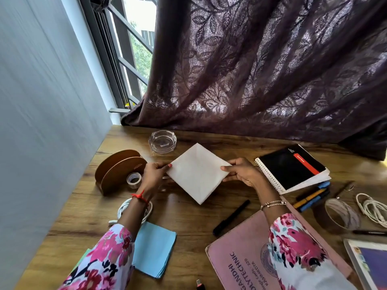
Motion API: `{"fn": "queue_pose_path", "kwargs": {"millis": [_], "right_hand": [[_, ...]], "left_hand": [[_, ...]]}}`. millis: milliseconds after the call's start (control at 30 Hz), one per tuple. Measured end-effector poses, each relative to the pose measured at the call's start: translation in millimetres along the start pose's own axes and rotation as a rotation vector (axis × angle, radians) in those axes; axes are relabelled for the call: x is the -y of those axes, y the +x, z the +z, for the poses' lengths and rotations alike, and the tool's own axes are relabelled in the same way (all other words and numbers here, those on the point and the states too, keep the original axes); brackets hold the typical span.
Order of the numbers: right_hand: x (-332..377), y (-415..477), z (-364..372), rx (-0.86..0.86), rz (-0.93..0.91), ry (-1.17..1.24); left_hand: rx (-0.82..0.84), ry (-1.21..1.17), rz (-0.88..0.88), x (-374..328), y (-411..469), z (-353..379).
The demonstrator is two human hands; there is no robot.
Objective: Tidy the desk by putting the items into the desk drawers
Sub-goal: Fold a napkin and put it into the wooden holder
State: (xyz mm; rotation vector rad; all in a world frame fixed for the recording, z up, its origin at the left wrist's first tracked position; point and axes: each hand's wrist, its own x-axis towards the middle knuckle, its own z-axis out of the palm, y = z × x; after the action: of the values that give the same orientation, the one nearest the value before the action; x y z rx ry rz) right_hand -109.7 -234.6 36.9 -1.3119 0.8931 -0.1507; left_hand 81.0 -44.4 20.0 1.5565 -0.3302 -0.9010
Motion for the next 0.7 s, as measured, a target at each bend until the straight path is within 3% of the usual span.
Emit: {"fn": "queue_pose_path", "kwargs": {"millis": [233, 700], "right_hand": [[3, -4, -4, 0.004, -0.005, -0.039], [-5, -3, -6, -0.063, 0.007, 0.030]], "left_hand": [[0.116, 0.018, -0.061, -4, 0, -4], [0.154, 0.084, -0.046, -4, 2, -12]]}}
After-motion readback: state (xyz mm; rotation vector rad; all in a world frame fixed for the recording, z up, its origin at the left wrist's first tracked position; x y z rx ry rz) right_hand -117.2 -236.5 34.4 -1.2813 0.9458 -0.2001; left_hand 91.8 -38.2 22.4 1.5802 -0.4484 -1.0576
